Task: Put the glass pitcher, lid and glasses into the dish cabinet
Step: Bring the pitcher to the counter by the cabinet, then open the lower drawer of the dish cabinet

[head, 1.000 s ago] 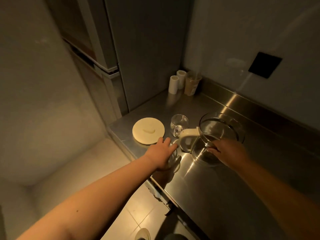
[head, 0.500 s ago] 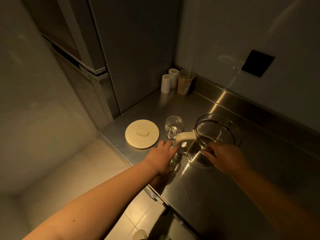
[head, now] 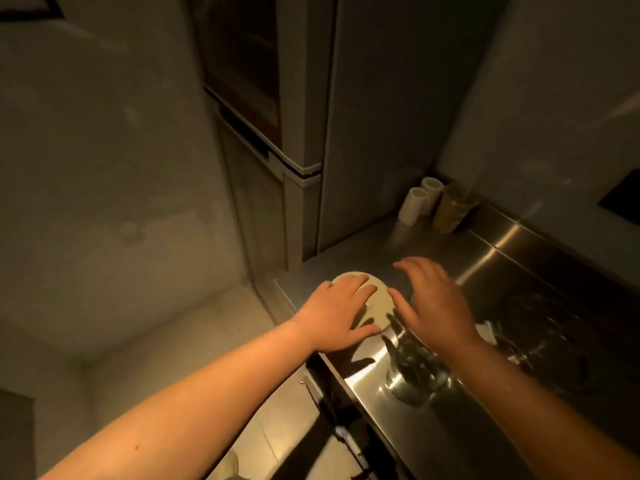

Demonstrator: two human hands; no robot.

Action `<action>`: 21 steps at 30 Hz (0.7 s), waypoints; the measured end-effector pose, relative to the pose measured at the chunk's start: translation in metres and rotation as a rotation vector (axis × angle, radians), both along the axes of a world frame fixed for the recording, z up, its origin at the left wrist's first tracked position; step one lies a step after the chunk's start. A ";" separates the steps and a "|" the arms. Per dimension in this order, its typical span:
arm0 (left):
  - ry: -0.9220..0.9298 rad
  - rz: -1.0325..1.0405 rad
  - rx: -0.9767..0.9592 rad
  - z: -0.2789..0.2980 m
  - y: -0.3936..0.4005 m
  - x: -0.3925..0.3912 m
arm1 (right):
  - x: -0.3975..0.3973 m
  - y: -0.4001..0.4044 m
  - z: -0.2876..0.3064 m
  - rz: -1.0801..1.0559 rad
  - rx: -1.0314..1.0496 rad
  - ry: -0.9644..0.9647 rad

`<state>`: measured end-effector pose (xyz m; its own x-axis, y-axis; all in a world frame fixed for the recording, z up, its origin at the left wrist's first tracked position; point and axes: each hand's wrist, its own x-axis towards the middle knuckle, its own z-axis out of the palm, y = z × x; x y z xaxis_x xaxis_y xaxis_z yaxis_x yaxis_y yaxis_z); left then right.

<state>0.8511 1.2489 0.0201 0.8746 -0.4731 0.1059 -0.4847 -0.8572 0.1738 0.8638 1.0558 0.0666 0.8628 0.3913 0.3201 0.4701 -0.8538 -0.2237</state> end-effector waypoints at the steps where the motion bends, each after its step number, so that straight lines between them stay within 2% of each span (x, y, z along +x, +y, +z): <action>1: -0.011 0.017 0.000 0.004 0.020 0.008 | 0.008 0.020 0.002 0.004 -0.013 -0.004; 11: -0.087 0.102 0.075 0.050 0.210 0.110 | 0.095 0.210 0.010 0.017 -0.028 -0.072; 21: -0.051 0.061 0.076 0.053 0.282 0.220 | 0.189 0.306 0.006 0.012 0.003 -0.063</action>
